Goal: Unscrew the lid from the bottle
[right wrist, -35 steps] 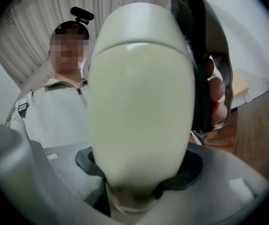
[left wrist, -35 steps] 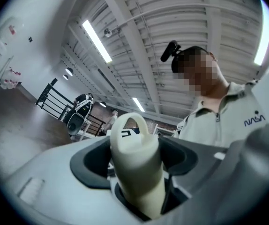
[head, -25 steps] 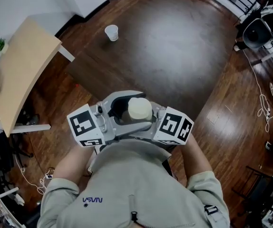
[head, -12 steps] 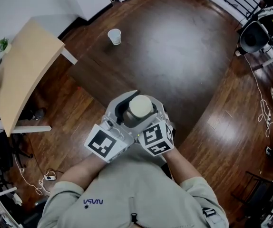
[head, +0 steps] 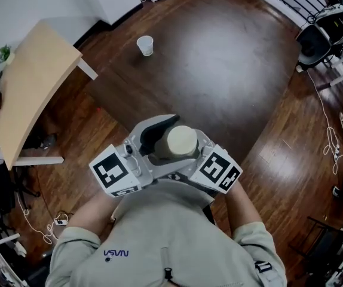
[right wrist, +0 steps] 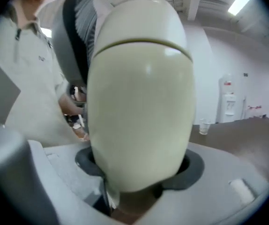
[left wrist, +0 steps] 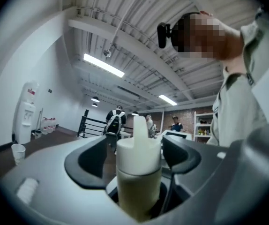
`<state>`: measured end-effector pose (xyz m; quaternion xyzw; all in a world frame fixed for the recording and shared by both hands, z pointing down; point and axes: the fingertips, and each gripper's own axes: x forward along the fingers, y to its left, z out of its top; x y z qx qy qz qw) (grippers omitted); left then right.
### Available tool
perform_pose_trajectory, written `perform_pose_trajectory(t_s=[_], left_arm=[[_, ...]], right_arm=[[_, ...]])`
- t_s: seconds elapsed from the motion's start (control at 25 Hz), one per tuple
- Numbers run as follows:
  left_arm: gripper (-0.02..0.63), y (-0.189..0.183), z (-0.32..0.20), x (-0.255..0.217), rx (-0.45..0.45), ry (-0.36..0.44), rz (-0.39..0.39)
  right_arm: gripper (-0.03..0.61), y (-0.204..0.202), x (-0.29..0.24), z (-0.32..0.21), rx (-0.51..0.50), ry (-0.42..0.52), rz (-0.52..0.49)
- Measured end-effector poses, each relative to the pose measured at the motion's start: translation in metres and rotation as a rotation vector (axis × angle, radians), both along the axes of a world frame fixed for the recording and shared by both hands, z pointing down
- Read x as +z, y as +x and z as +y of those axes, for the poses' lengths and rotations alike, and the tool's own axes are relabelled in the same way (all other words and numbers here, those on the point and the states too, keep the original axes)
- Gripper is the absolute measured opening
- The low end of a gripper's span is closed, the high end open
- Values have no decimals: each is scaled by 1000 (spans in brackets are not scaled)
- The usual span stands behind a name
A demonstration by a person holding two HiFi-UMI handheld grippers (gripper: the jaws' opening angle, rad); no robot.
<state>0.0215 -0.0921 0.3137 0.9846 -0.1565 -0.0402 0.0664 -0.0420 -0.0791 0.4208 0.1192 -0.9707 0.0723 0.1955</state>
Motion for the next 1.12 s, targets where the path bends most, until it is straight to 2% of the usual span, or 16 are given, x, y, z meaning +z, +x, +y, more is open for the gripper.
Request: perform_pose_trajectory(t_s=[0.16, 0.32, 0.4, 0.52, 0.72, 0.92, 1.0, 1.12], left_arm=[[364, -4, 18, -15, 186, -65, 64], [351, -7, 38, -25, 396, -123, 123], [344, -6, 42, -26, 453, -146, 144], [331, -3, 47, -26, 502, -181, 169], [290, -1, 50, -24, 528, -192, 166], [290, -2, 47, -23, 491, -176, 153], [290, -2, 40, -22, 435, -156, 137], [290, -1, 23, -18, 274, -78, 83]], right_arm=[[299, 0, -22, 43, -298, -130, -136], [299, 5, -37, 84, -575, -272, -196], [299, 9, -41, 98, -672, -322, -198], [299, 12, -44, 107, -741, -357, -193], [299, 9, -41, 111, -769, -366, -169], [299, 7, -38, 105, -731, -342, -145], [299, 3, -33, 91, -652, -291, -116], [299, -3, -18, 53, -420, -155, -37]])
